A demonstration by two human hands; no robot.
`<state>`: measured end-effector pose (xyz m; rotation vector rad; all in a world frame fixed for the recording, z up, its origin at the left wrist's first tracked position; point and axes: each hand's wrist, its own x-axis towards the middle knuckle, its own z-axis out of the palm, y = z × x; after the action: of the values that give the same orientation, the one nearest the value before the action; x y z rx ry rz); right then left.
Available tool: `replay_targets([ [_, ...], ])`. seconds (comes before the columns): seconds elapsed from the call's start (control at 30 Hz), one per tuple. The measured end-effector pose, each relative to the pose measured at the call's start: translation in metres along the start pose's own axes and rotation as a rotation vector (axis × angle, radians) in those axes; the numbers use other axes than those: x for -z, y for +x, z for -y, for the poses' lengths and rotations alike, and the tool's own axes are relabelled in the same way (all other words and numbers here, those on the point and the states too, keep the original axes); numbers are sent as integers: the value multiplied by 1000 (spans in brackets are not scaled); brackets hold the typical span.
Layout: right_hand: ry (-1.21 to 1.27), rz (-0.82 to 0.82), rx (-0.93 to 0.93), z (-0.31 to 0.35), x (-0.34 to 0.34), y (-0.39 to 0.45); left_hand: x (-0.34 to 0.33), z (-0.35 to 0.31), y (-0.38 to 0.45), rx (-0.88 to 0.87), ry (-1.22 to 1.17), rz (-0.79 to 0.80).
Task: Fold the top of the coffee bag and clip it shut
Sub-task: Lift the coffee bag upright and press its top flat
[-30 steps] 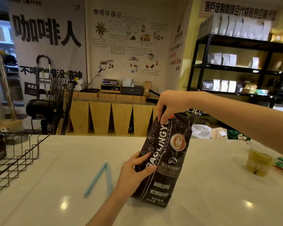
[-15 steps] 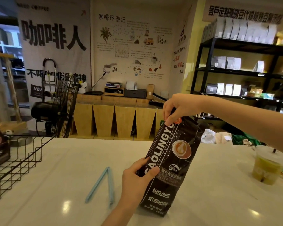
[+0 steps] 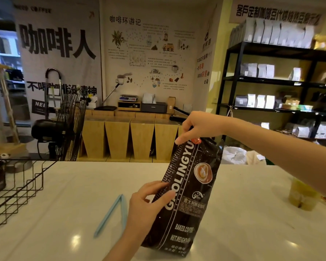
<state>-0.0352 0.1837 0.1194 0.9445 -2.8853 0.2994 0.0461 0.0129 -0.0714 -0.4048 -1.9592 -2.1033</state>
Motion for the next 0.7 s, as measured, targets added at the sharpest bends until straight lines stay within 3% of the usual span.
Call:
replay_targets([
  [0.17,-8,-186,91,13,-20,6,-8,-12,9,-27,-30,89],
  [0.37,-308,-343,163,25,-35,5,-18,-8,12,-18,-110,44],
  [0.47,-437,-376,195,25,-39,4,-21,-5,8,-53,-96,-26],
  [0.6,-420,-427,308,24,-42,2,-22,-5,6,-59,-114,-63],
  [0.7,-551,-380,315,22,-39,10,-21,-6,5,-54,-114,-71],
])
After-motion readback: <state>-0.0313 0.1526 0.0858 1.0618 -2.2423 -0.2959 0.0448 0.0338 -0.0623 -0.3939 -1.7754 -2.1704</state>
